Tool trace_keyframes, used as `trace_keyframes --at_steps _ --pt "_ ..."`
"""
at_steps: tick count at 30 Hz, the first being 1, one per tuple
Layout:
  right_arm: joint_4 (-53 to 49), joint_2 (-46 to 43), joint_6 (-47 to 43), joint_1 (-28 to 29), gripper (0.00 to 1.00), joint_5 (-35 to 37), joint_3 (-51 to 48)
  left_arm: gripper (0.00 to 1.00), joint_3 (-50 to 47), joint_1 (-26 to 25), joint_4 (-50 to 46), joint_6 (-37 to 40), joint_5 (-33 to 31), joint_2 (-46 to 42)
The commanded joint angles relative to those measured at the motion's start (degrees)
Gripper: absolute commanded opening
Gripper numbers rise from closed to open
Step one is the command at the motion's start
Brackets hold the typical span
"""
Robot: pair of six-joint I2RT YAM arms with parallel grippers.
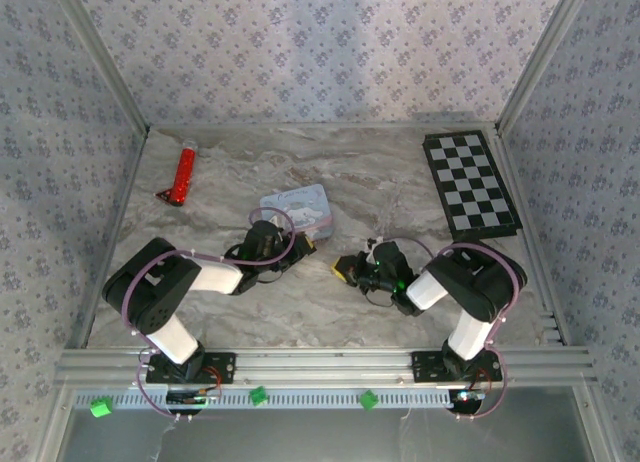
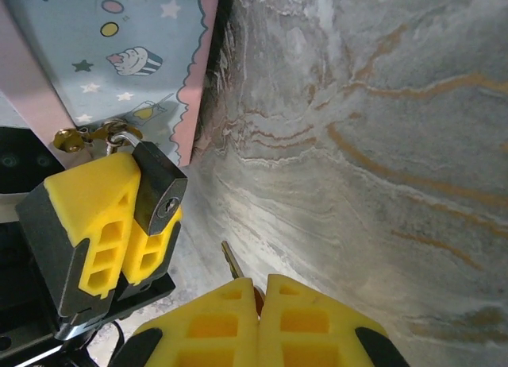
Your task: Unlock the padlock with the key
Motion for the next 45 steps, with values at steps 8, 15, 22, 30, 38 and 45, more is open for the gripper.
trace_keyframes --at_steps 8,15,22,30,38,45 --pt "9.2 4.0 3.5 0.3 0.0 -0.4 0.8 0.07 1.1 0.1 2.5 -2.7 3.4 -0.2" --pt "14.2 7.9 6.0 0.4 0.0 -0.4 1.4 0.07 1.4 0.1 2.3 -2.8 3.6 0.3" --pt "17.2 9.7 8.1 1.1 0.0 0.7 1.7 0.07 1.5 0.0 2.5 -3.0 3.7 0.9" --pt "18.6 11.3 9.5 1.7 0.0 1.1 2.1 0.08 1.6 0.0 2.8 -3.3 3.6 1.1" --pt "18.6 11.1 9.9 1.6 0.0 1.6 2.1 0.08 1.5 -0.1 3.5 -3.5 3.6 1.6" --pt "18.6 10.8 9.9 1.7 0.0 2.0 2.1 0.08 1.4 -0.2 4.5 -4.0 3.8 2.2"
